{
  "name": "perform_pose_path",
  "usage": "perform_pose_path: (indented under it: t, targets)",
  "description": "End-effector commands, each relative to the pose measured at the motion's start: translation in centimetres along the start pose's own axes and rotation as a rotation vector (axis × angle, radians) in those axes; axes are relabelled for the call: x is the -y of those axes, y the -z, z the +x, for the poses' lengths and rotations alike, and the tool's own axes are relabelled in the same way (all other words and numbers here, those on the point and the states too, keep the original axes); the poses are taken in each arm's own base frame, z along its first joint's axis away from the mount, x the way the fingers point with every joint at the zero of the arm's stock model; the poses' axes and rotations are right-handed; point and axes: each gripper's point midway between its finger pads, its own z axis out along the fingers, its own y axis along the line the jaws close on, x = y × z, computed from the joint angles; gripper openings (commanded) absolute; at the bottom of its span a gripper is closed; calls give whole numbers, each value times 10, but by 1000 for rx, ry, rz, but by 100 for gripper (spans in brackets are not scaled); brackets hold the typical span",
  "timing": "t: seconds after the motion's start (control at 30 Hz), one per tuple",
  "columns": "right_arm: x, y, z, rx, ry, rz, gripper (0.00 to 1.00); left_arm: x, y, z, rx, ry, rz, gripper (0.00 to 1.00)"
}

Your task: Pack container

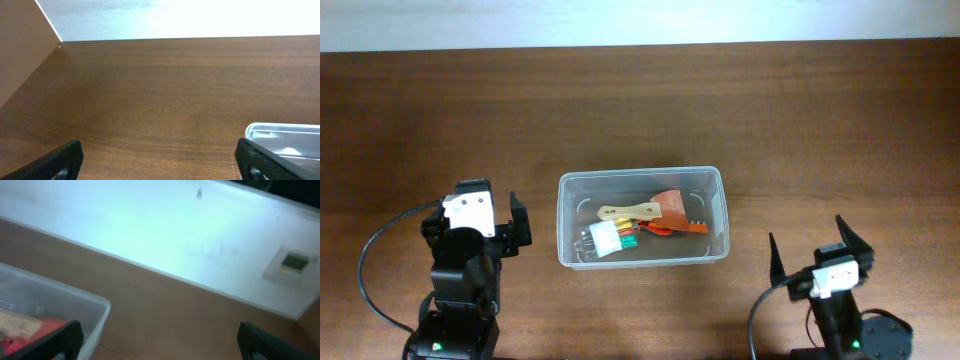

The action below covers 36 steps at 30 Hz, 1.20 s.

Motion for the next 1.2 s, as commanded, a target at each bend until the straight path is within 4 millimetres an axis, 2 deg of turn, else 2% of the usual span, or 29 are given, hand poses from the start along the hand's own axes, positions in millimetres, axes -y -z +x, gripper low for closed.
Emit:
perform_pose_path:
  t: [0.0, 0.13, 0.33, 0.6, 0.8, 1.17]
  targets:
    - [-3, -12, 13, 38, -11, 10, 99, -1, 0, 2, -1, 12, -8, 99]
    - [-7, -22, 31, 52, -14, 14, 99, -1, 0, 2, -1, 12, -8, 99]
    - [-5, -28, 66, -24, -123, 58, 99, -1, 0, 2, -1, 12, -8, 99]
    - [8, -28, 92, -83, -156, 124, 99, -1, 0, 2, -1, 12, -8, 99]
    - [15, -27, 94, -88, -168, 155, 99, -1, 0, 2, -1, 12, -8, 99]
    - [16, -27, 94, -88, -169, 158, 99, -1, 0, 2, -1, 12, -8, 99]
